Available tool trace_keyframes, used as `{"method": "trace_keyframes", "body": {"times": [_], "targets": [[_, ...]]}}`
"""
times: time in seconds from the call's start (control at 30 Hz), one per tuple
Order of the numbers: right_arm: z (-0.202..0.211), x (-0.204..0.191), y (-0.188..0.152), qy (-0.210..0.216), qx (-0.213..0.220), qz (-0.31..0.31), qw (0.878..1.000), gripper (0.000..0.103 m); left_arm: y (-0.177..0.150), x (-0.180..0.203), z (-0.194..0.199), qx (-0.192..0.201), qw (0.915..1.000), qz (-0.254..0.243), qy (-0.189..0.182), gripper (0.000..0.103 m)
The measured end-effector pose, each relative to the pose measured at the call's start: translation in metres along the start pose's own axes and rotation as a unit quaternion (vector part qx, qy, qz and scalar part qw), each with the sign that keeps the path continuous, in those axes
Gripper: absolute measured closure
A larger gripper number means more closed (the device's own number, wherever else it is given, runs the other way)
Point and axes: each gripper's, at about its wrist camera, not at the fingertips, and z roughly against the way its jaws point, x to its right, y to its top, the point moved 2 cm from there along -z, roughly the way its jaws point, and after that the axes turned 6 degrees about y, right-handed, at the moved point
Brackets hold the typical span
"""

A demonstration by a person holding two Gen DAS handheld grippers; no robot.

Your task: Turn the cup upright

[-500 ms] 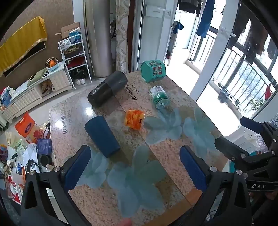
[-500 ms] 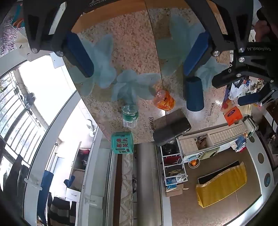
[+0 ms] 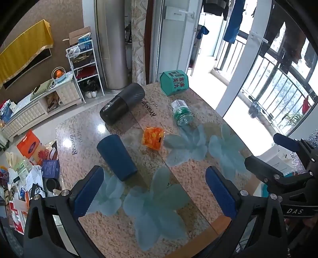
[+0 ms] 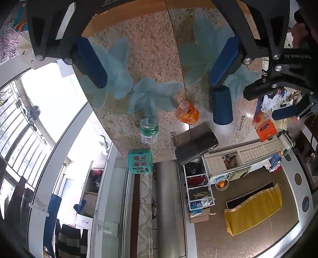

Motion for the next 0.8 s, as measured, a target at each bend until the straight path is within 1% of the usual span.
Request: {"method": "trace_keyframes", "body": {"times": [0.03, 0.1, 0.8], "targets": [[-0.0067, 0.0004, -0.0051, 0.001, 0.001, -0.001, 1.0, 0.0, 0.0, 0.0002, 0.0008, 0.0, 1.0, -0.001, 0.001, 0.0], [-0.0083, -0.0005, -0.0041, 0.0, -0.001, -0.002, 1.0, 0.0, -0.0002, -0.0009, 0.0008, 0.003, 1.0, -0.002, 0.003, 0.0], [-0.0116, -0.0027, -0.0075, 0.0, -0.007, -0.001, 1.0, 0.0, -0.0017, -0.0021, -0.0006, -0.002, 1.0, -0.004, 0.005, 0.0]]}}
